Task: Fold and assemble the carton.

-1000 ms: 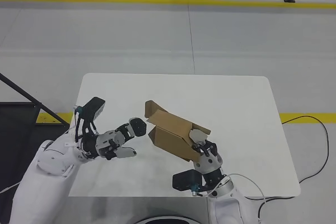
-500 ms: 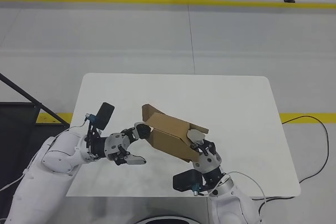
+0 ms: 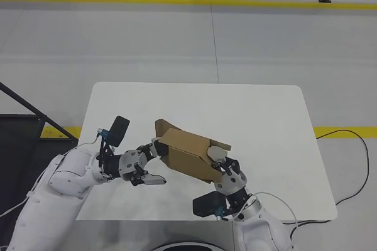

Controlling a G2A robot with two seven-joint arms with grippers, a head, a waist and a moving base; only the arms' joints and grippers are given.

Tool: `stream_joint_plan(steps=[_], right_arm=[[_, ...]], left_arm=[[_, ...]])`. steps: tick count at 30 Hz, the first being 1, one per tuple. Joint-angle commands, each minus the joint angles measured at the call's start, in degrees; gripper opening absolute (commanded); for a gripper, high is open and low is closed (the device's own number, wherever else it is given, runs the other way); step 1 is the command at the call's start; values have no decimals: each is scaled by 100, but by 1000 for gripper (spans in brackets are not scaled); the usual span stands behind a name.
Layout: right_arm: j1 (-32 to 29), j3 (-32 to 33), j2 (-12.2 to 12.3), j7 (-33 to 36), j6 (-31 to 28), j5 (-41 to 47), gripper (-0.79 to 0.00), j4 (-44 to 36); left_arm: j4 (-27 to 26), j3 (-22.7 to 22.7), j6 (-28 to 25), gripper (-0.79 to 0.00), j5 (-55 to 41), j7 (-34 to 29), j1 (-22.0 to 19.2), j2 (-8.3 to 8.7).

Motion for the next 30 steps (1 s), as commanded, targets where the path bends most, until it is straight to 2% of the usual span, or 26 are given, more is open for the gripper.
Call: stream_joint_plan(steps=[1, 3, 5, 6, 16, 21, 25, 26, 27, 28, 29, 30], right_arm=[[-5, 1, -4, -18, -16, 11, -785, -4], [-7, 2, -9, -43, -41, 17, -785, -7], [-2, 4, -13, -62, -78, 24, -785, -4], [3, 9, -16, -68, -94, 33, -785, -3], [6, 16, -39, -74, -201, -1, -785, -8], [-13, 31, -47, -71, -249, -9, -785, -19], [-27, 46, -53, -57, -292, -23, -785, -32], [-29, 51, -55, -50, -300, -26, -683, -37], [-32, 55, -57, -39, -300, -29, -468, -46], [-36, 56, -59, -32, -302, -31, -326, -54], [-39, 60, -61, -24, -305, -40, -105, -60], [-43, 62, -63, -18, -310, -47, 0, -68]], left_arm=[[18, 32, -46, -123, -2, 21, 0, 6], [38, 66, -92, -225, 14, 36, 4, 13], [55, 107, -135, -289, -1, 49, -4, 21], [67, 122, -161, -397, -1, 45, -15, 26], [58, 250, -161, -486, 14, 89, -73, 69], [41, 291, -161, -585, 30, 112, -84, 91], [35, 314, -161, -708, 22, 136, -92, 110], [34, 317, -161, -757, 26, 141, -94, 115], [34, 324, -161, -785, 22, 148, -94, 119], [46, 329, -161, -785, 17, 153, -92, 124], [57, 331, -161, -785, 16, 157, -97, 129], [72, 337, -161, -785, 0, 174, -99, 133]])
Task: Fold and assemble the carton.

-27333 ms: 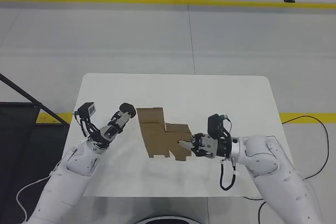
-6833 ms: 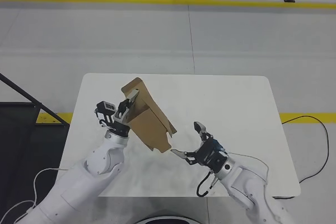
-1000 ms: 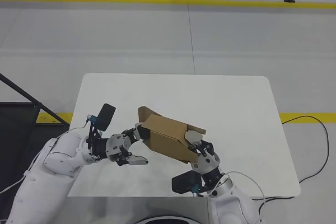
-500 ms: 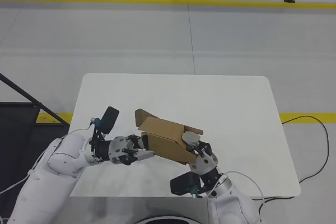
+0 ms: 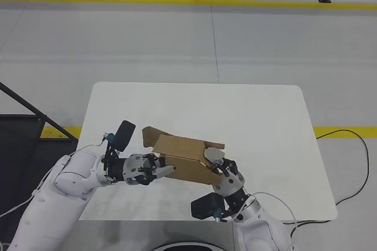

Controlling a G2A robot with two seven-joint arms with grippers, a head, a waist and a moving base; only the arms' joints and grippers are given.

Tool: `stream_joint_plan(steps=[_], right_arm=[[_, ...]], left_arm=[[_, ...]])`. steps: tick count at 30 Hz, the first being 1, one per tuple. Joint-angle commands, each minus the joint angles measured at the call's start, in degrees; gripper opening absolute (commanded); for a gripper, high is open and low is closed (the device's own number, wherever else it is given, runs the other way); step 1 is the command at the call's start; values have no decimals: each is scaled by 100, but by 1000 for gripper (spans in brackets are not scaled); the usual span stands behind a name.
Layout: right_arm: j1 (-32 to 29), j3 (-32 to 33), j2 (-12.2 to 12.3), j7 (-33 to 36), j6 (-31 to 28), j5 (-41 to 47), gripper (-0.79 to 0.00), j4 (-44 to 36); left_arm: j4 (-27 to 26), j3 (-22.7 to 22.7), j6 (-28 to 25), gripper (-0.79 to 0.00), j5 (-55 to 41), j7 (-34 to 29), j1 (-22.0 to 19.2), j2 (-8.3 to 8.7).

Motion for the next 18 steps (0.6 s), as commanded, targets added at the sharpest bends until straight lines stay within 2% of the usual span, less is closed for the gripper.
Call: stream_joint_plan(steps=[1, 9, 18], right_arm=[[-7, 6, -3, 12, -2, -3, 0, -13], [-171, 208, -9, 10, 293, 79, 0, -112], [-773, 848, 51, -239, 610, 322, 0, -313]], left_arm=[[24, 13, 0, -785, -31, 26, -5, 6], [229, 152, 0, -785, -472, 21, -142, 32], [790, 491, 0, -785, -1742, -318, -617, 28]])
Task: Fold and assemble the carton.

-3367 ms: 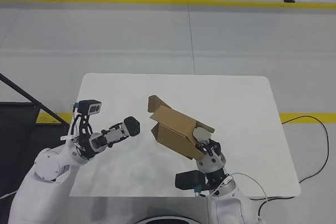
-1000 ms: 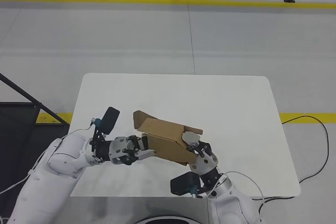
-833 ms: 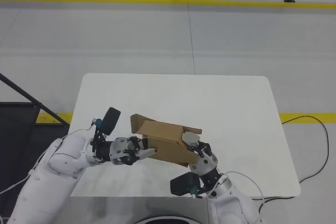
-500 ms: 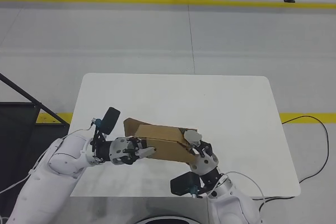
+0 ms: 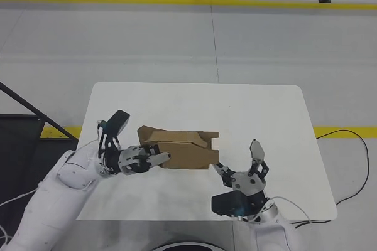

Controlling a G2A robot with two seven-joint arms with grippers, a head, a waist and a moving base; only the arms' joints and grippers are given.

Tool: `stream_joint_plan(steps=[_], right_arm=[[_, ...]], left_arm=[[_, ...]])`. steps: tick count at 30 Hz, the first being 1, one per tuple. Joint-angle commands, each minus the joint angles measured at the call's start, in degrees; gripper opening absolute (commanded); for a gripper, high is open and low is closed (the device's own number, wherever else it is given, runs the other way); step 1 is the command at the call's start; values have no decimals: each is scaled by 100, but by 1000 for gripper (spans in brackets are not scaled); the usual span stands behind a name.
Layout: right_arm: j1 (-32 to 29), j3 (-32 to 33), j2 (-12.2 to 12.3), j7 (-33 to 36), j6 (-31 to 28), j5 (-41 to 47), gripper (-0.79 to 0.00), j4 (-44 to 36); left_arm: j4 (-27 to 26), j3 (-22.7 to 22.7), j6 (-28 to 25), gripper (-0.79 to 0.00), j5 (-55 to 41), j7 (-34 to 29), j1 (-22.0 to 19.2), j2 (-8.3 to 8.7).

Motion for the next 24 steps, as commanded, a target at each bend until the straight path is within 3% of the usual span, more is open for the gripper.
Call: stream_joint_plan(steps=[1, 9, 24], right_arm=[[-129, 141, 11, -52, 64, 54, 0, -44], [-379, 523, 46, -253, -70, 198, 0, -152], [-379, 523, 46, -253, -70, 198, 0, -152]], left_arm=[[128, 125, 0, -785, -181, -2, -124, 2], [578, 747, 0, -785, -919, -2, -597, 50], [578, 747, 0, -785, -919, -2, -597, 50]])
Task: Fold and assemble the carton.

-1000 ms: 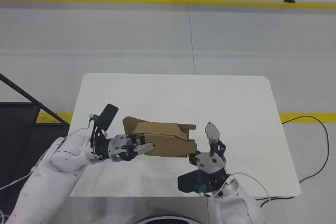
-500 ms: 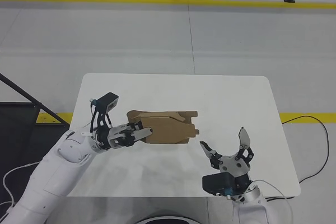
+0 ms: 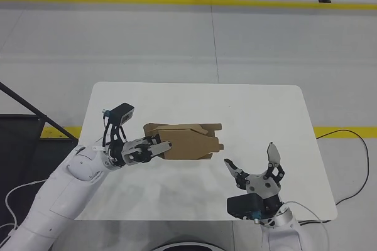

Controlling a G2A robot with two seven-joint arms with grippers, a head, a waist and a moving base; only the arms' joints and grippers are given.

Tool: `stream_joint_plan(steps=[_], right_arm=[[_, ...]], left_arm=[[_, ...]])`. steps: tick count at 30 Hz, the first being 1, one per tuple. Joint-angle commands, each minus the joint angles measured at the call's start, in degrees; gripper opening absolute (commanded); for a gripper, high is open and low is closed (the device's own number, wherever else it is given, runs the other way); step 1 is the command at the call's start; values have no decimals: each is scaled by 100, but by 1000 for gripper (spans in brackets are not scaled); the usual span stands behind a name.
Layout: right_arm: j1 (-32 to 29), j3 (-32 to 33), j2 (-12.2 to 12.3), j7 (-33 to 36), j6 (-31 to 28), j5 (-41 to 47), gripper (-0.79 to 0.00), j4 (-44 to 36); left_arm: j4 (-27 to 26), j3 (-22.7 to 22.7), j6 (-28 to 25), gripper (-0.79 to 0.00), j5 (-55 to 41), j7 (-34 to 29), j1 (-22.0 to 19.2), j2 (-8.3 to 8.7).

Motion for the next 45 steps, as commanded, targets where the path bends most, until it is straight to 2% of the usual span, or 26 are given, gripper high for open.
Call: stream_joint_plan(steps=[1, 17, 21, 25, 28, 34, 41, 45], right_arm=[[0, 0, 0, 0, 0, 0, 0, 0], [0, 0, 0, 0, 0, 0, 0, 0], [0, 0, 0, 0, 0, 0, 0, 0], [82, 31, -11, -13, -129, 330, 0, 21], [120, 122, -6, -55, -477, 769, 0, 43], [88, 646, 34, -243, -1571, 2344, 0, -2], [132, 1278, 93, -271, -3002, 4166, 0, 160], [293, 1461, 125, 48, -3748, 5099, 0, 393]], left_arm=[[0, 0, 0, -785, 0, 0, 0, 0], [0, 0, 0, -785, 0, 0, 0, 0], [-74, -58, 37, -785, 129, 212, 174, -7], [31, 46, 0, -785, -142, 65, 176, -17], [119, 223, 16, -785, -411, -15, 33, -21], [244, 787, 6, -785, -1147, -7, -357, -1], [329, 1317, 0, -785, -1485, -1, -740, 129], [424, 1441, 0, -785, -1543, -1, -830, 210]])
